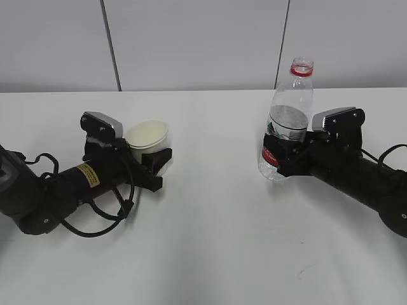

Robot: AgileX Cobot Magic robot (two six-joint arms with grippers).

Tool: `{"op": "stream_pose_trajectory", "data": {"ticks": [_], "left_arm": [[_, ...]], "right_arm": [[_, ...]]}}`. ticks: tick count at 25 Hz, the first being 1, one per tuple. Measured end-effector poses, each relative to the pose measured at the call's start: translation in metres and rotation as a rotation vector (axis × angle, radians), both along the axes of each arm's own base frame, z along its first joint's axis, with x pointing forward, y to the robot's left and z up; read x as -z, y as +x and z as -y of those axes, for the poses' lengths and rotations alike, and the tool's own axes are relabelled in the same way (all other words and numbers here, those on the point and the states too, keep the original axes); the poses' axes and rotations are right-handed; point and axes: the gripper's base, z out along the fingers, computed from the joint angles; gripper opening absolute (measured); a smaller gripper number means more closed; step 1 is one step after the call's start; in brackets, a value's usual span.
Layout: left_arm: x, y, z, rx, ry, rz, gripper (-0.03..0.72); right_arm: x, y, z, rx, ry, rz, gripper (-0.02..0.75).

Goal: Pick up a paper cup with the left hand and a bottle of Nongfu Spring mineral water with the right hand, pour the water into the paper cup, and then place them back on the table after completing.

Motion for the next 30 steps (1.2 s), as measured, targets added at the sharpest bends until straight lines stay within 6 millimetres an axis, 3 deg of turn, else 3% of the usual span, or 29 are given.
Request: {"op": "stream_pose_trajectory", "data": {"ticks": [10, 20, 30], "left_arm": [[-0.01, -0.014, 0.019, 0.204, -0.018, -0.03, 0.389], [-0.009, -0.037, 0.059, 0.336, -0.013, -0.032, 0.389], [-0.009, -0.042, 0.066, 0.361, -0.01, -0.033, 0.389]], "right_arm": [[0.0, 0.001, 0.0, -0.027, -0.127, 0.064, 0.43], [-0.014, 0.004, 0.002, -0.062, -0.371, 0.11, 0.426], [-0.017, 0.004, 0.003, -0.104, -0.592, 0.194, 0.421]]}}
